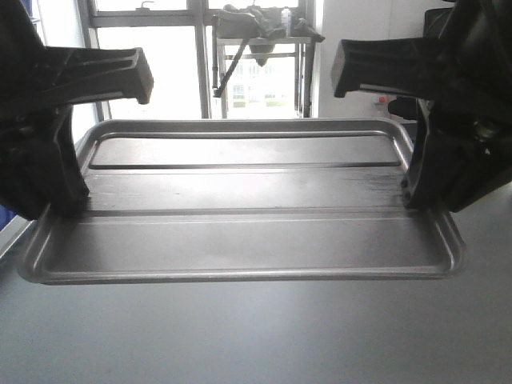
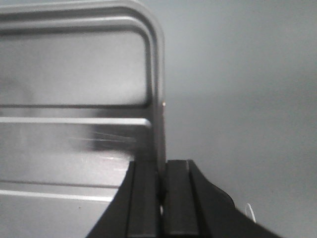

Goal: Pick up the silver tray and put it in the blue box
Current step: 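Hold the tray level in both grippers while the base drives to the crate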

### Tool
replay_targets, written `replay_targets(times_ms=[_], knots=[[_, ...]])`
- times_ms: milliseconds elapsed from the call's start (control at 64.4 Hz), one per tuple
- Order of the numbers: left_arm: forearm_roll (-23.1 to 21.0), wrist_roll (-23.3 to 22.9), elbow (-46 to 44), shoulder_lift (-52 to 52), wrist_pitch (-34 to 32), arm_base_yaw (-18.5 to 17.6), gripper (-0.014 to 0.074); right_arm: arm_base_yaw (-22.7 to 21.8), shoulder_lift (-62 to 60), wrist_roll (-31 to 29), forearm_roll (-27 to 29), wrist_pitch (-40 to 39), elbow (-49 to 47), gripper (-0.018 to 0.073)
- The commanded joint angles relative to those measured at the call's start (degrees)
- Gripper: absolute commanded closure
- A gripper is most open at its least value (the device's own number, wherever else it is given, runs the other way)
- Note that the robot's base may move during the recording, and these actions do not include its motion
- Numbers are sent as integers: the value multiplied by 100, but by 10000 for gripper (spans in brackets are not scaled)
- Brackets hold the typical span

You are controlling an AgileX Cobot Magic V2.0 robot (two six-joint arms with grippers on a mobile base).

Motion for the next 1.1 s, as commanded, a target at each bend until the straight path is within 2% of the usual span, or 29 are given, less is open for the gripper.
replay_targets(times_ms=[0, 1087], knots=[[164, -45, -143, -157, -24, -30, 606, -7, -164, 13, -267, -88, -148, 502], [174, -45, -143, -157, -24, -17, 606, -13, -159, 13, -267, -82, -148, 502]])
